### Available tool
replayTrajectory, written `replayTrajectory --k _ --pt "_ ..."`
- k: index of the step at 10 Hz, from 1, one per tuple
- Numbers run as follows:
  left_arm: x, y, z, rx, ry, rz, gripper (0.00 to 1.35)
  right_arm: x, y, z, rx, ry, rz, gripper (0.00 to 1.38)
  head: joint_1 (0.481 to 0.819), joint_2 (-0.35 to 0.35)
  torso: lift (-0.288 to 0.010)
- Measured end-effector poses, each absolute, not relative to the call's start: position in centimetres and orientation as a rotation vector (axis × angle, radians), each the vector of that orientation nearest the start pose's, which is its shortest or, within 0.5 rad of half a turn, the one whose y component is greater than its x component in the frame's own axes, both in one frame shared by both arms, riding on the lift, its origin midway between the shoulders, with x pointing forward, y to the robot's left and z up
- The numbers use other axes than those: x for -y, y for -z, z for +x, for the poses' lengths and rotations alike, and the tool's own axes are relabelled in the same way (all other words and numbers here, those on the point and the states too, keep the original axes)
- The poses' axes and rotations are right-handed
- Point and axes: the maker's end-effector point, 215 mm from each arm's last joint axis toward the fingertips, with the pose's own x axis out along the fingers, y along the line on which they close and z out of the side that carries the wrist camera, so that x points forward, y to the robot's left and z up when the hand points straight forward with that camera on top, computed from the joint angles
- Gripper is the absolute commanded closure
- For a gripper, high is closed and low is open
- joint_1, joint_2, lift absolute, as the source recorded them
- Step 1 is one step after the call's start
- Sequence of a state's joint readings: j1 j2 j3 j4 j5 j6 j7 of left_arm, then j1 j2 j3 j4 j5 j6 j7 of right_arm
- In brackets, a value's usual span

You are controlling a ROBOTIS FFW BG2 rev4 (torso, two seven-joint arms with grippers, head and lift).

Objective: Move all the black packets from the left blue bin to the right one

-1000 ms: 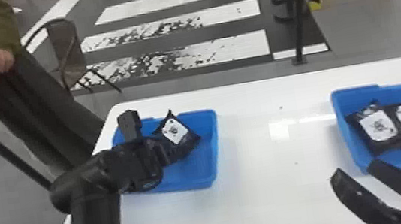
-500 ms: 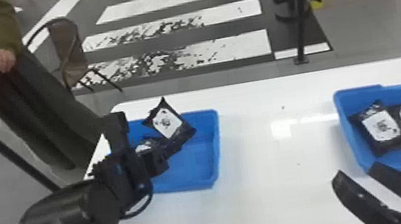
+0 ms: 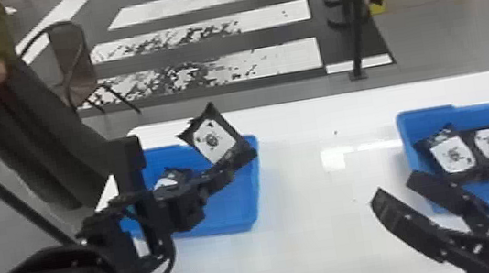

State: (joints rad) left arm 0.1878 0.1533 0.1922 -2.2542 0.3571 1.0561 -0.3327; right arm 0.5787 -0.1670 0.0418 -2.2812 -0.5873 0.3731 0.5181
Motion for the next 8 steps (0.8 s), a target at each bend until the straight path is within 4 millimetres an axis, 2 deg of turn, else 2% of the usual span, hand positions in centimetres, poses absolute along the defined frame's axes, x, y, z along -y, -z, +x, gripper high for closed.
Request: replayTrajectory --k 3,6,8 --pt "-14.4 35.1 44.2 -0.546 0.534 -0.246 1.21 5.4 26.4 38.9 -0.116 -0.855 0.464 0.25 0.695 0.128 -0.140" --pt "-6.4 34.0 41.0 -0.555 0.730 -0.305 1.21 4.2 26.0 41.3 -0.101 -0.883 0.451 0.24 0.695 0.034 -0.140" --pt "-2.7 32.9 39.3 -0.551 0.829 -0.331 1.21 3.9 26.0 42.5 -0.098 -0.894 0.420 0.24 0.695 -0.009 -0.140"
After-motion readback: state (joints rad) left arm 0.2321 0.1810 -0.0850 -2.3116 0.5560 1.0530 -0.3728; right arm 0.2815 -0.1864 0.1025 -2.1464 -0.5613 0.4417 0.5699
